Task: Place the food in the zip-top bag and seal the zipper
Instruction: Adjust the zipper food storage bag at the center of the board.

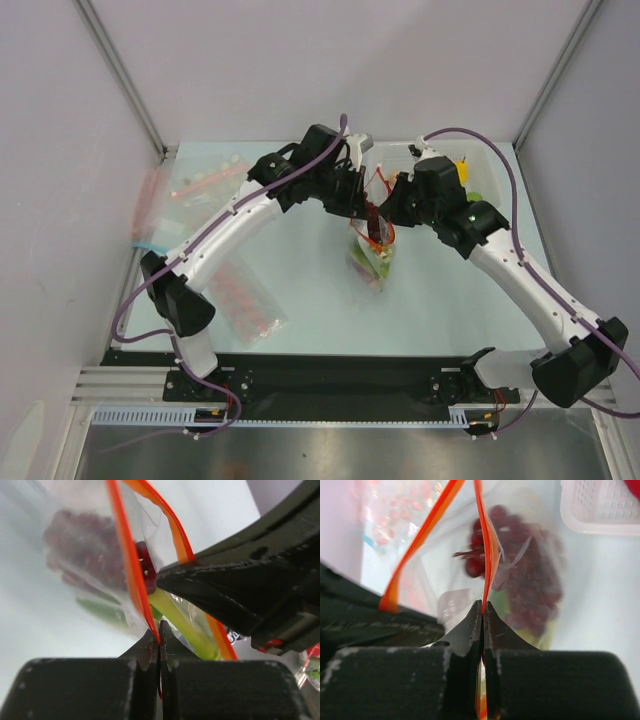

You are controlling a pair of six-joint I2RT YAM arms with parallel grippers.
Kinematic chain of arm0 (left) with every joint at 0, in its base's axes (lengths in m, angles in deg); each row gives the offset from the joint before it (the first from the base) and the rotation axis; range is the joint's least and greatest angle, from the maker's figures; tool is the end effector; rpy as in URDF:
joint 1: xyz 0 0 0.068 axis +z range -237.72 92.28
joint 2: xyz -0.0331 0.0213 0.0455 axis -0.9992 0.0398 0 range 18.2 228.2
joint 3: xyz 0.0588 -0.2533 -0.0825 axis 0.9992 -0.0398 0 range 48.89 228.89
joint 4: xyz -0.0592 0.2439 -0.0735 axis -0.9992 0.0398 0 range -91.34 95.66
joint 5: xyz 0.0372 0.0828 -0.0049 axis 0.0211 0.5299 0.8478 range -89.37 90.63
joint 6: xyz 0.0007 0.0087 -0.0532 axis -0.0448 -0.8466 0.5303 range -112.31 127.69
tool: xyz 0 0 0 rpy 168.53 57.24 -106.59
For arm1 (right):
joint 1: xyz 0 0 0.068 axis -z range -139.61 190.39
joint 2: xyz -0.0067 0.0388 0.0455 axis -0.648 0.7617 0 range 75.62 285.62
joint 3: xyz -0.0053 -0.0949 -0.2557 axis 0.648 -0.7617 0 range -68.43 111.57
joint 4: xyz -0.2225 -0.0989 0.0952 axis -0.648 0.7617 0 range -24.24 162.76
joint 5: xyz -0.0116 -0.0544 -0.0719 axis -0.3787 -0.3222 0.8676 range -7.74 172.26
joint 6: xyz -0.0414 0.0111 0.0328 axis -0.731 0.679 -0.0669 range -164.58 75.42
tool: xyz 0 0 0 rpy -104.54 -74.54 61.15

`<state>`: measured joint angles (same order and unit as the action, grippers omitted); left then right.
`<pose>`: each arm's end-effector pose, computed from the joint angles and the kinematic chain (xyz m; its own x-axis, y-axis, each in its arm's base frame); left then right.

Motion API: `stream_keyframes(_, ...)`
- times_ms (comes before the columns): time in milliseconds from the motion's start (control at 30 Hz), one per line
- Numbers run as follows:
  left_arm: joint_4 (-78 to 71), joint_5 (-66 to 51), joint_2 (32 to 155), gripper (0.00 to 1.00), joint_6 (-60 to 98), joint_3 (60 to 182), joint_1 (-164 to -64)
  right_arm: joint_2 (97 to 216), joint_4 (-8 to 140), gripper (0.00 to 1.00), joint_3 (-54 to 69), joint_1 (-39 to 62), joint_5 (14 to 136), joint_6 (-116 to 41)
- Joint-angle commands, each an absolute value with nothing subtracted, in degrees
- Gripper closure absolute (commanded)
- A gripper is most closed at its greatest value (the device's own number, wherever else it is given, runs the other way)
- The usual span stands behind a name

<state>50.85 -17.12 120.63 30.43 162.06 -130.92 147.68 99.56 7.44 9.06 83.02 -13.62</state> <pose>0.2749 -0.2729 0.4045 -0.7615 0.2100 -0.6132 0.5684 0.6712 -0.4759 0.2343 0.1420 0.3860 -0.6285 0.2196 -0.7462 -0.2178 0.8712 0.4399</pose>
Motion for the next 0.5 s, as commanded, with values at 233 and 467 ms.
stream_keyframes(233, 47.80, -15.98, 116.82, 0.94, 28.87, 154.80, -130.17, 145.24, 96.61, 1.00, 5.40, 8.66, 80.43, -14.79)
stream_keyframes(467, 45.51, -16.50, 116.20, 0.93, 31.15, 152.51, -130.17, 142.60, 95.82, 1.00, 1.71, 8.66, 78.05, -13.99)
